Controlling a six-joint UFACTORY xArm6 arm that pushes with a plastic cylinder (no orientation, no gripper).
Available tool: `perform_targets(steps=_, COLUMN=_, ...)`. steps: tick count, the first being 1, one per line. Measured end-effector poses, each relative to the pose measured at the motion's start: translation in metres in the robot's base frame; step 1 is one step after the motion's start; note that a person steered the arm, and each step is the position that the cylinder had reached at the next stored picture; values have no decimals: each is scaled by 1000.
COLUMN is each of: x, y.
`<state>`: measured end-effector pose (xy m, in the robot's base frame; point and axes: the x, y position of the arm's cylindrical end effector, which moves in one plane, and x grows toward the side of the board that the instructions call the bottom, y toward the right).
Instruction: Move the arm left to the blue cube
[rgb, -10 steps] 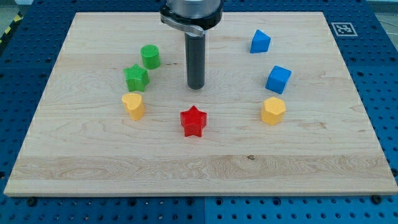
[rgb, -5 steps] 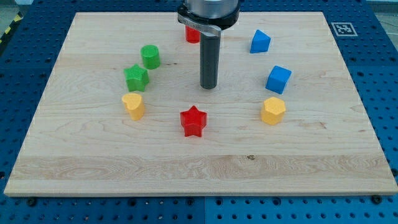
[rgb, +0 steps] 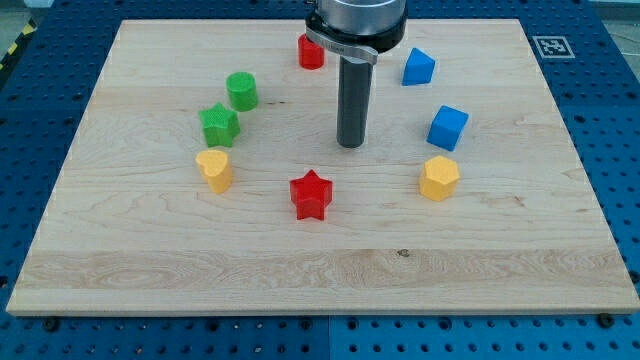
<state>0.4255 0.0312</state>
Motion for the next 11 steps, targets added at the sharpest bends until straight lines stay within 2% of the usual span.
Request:
perform_targets(steps=7, x=-1, y=15)
perform_targets(steps=11, x=3, y=55)
